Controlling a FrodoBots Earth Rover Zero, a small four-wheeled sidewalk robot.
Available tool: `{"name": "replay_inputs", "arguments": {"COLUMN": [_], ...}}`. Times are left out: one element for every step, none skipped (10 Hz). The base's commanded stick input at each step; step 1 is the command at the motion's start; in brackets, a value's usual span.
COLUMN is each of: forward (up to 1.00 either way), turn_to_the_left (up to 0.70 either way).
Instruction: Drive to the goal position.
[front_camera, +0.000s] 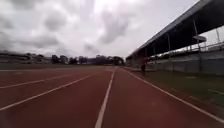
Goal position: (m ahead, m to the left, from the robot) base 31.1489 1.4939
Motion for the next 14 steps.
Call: {"name": "replay_inputs", "arguments": {"forward": [0.70, 0.70, 0.70, 0.70, 0.70, 0.70, 0.70, 0.70, 0.70, 0.70, 0.70, 0.70, 0.70, 0.70], "turn_to_the_left": [0.00, 0.00, 0.00, 0.00, -0.13, -0.12, -0.04, -0.04, -0.13, -0.06, -0.02, -0.09, -0.13, -0.12]}}
